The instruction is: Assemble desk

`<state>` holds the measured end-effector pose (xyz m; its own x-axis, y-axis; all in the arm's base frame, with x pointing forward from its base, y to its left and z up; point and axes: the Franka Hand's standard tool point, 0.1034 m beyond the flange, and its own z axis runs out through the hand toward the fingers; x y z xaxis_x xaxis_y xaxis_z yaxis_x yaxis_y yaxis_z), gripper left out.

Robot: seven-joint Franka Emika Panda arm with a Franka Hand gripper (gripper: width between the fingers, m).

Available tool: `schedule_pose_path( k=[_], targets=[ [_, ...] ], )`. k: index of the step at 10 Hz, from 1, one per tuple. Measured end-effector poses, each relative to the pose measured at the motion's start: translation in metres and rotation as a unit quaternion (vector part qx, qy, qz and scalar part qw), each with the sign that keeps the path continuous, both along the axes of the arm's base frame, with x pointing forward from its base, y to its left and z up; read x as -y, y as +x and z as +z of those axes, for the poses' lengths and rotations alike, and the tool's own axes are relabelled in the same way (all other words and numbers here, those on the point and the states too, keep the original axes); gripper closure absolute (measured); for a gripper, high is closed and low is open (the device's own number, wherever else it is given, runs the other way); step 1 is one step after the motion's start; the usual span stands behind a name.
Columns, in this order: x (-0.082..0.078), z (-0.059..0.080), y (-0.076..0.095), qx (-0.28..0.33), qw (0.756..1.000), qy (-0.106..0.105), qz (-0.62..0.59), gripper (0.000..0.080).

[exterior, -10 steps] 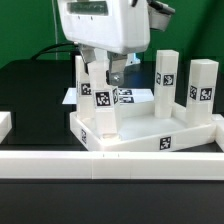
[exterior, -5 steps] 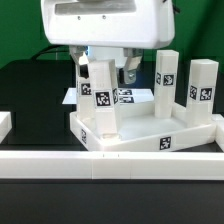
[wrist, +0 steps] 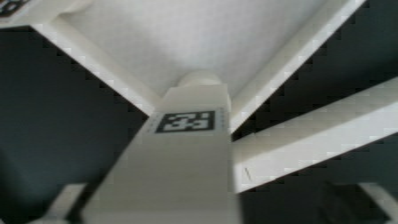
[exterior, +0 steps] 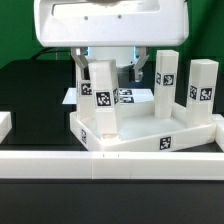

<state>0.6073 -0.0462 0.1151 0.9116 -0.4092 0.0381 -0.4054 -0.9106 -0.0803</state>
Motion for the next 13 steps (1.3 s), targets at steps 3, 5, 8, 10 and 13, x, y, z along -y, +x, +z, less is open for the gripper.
schedule_pose_path(
  k=[3, 5, 8, 10, 13],
  targets=[
    [0.0005, -0.0001, -0.0001, 0.000, 1.000, 0.000, 0.000, 0.0511],
    [0.0014, -0.0003, -0.0003, -0.002, 1.000, 0.002, -0.018, 0.0511],
    [0.0086, -0.0009, -0.0009, -0.009, 0.992, 0.011, -0.122, 0.0511],
    [0.0087, -0.0013, -0.0006, -0.012, 0.975, 0.020, -0.222, 0.0511],
    [0.0079, -0.0013, 0.0004, -0.018, 0.941, 0.027, -0.336, 0.0509]
  ],
)
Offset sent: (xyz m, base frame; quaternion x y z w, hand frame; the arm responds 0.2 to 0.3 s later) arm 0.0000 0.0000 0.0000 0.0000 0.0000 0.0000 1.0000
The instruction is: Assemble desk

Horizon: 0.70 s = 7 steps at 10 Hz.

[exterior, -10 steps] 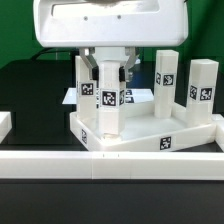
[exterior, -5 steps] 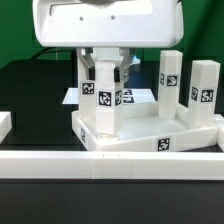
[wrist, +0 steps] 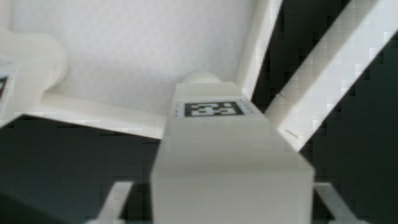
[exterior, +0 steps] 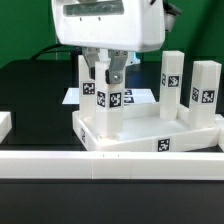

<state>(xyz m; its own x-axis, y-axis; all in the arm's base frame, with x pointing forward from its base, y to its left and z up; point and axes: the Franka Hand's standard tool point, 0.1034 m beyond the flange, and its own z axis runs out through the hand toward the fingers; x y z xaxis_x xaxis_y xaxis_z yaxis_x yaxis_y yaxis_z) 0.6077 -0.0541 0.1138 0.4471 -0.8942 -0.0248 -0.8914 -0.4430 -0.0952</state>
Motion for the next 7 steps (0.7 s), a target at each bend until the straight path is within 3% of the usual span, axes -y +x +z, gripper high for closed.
schedule_pose_path(
  k=[4, 7],
  targets=[
    [0.0001, -0.0013, 0.0004, -0.010, 0.981, 0.020, -0.194, 0.0509],
    [-0.0015, -0.0020, 0.0015, -0.017, 0.950, 0.041, -0.311, 0.0509]
  ],
)
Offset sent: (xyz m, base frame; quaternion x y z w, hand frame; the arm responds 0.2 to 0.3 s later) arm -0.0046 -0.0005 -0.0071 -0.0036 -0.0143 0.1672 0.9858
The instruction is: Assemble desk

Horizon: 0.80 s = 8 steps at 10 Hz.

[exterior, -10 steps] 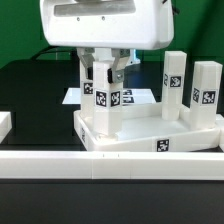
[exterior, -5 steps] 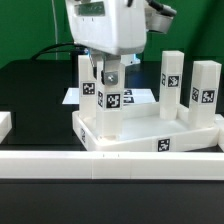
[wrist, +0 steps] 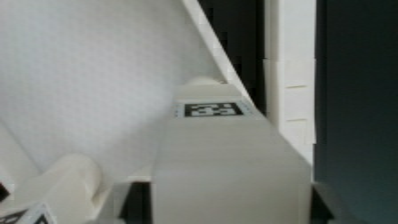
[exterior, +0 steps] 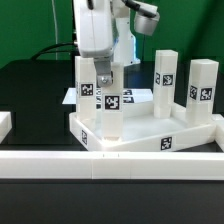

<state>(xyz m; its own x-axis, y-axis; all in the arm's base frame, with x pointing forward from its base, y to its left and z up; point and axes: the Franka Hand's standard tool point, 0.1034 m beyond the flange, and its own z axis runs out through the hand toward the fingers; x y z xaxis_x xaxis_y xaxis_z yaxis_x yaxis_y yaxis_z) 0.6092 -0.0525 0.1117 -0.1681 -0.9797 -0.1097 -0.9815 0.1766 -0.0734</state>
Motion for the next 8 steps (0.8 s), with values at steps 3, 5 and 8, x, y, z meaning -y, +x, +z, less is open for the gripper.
schedule_pose_path(
  k=[3, 5, 8],
  targets=[
    [-0.0009, -0.0011, -0.0001, 0.001, 1.000, 0.001, 0.006, 0.0508],
    [-0.0020, -0.0035, -0.0011, 0.001, 0.999, -0.002, 0.040, 0.0299],
    [-0.0021, -0.0032, -0.0006, 0.015, 0.981, -0.016, 0.192, 0.0158]
  ],
)
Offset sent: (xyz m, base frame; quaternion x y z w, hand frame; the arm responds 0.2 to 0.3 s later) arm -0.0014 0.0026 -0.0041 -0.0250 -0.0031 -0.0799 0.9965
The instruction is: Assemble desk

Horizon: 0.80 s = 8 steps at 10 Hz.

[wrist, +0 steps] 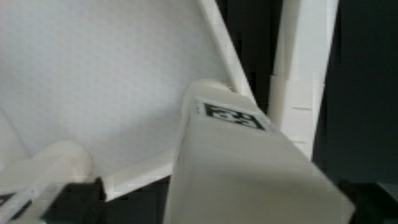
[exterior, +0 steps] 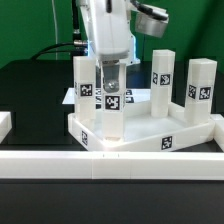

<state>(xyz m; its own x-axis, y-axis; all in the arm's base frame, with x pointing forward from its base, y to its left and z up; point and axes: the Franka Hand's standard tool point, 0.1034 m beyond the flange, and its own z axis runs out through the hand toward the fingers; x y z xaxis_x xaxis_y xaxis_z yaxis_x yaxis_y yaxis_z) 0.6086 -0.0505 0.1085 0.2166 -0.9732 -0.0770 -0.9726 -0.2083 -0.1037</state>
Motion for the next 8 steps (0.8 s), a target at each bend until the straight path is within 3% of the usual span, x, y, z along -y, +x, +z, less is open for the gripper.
schedule_pose_path(
  k=[4, 5, 6, 8],
  targets=[
    [0.001, -0.001, -0.001, 0.012, 0.990, -0.013, 0.139, 0.0151],
    [-0.002, -0.002, -0.002, 0.001, 0.983, -0.027, 0.179, 0.0151],
    [-0.005, 0.000, 0.002, 0.002, 0.966, -0.045, 0.254, 0.0151],
    [-0.010, 0.004, 0.007, 0.011, 0.933, -0.055, 0.356, 0.0151]
  ],
)
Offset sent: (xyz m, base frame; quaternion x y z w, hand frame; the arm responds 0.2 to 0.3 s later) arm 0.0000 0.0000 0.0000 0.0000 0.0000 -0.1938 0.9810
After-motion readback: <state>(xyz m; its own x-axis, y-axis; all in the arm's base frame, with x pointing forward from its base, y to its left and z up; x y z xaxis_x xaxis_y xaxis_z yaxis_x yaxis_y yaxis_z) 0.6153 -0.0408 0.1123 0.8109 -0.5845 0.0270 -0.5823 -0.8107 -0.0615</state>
